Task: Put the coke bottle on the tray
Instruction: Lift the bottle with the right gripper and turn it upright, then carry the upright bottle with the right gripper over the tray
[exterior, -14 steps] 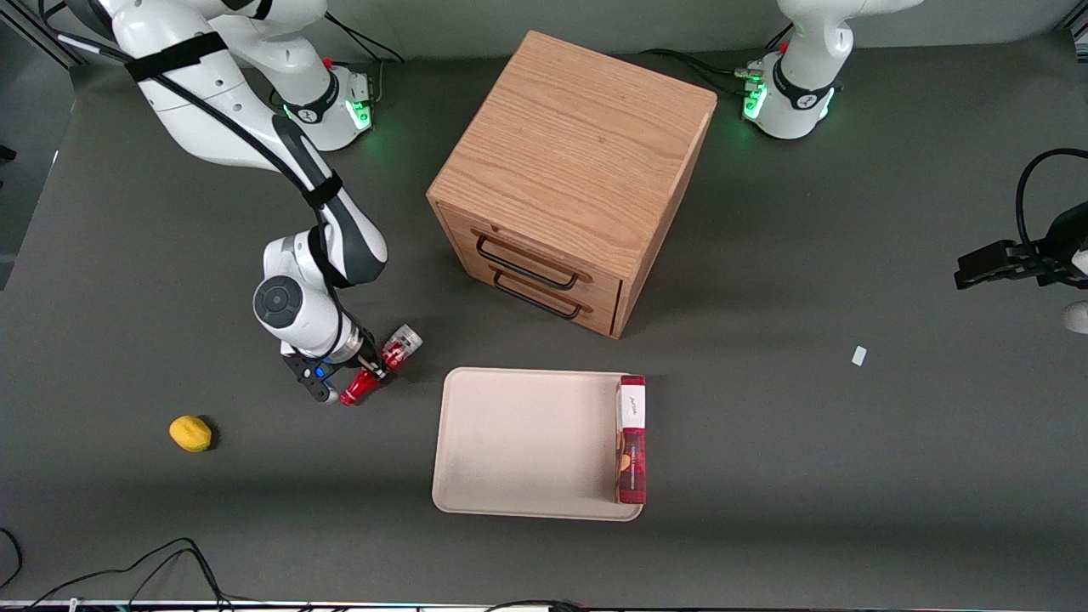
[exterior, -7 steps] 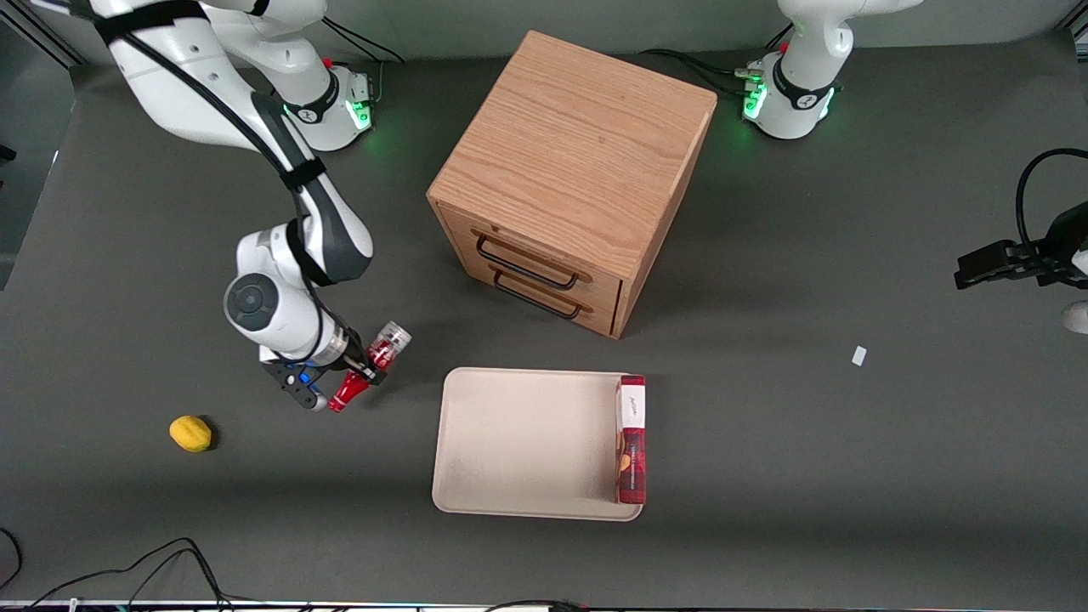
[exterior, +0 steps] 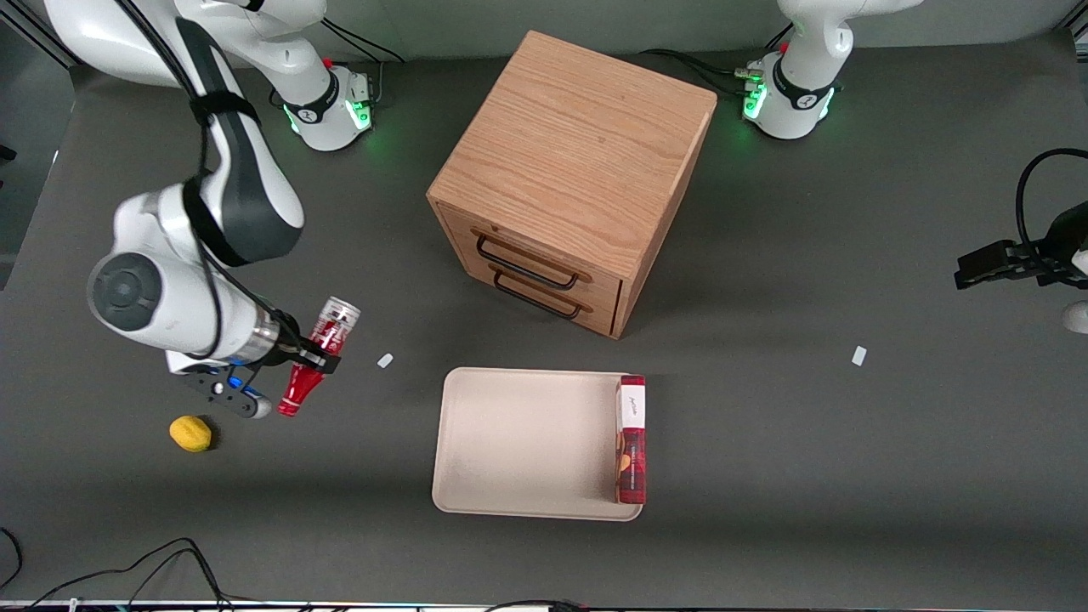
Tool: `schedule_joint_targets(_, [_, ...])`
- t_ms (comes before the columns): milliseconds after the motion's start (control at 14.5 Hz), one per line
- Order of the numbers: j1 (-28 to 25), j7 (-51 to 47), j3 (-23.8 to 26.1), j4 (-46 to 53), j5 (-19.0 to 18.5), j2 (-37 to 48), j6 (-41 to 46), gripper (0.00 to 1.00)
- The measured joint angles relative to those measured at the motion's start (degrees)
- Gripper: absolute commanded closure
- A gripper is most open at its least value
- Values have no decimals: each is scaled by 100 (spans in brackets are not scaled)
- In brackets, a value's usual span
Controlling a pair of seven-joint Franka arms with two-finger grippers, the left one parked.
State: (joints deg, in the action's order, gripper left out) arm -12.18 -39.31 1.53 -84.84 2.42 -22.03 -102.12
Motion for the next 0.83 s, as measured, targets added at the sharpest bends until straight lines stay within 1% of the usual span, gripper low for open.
schedule_joint_targets(138, [-64, 171, 52, 519, -241, -26, 346, 79])
schedule_joint_targets(276, [-233, 375, 107, 869, -473, -136, 422, 78])
schedule_joint_targets(483, [-458, 716, 242, 1608, -594, -695, 398, 77])
schedule_joint_targets(621, [-485, 858, 415, 2162, -604, -1268, 137, 77])
schedule_joint_targets(828, [-494, 1122, 599, 2503, -611, -2012, -824, 77])
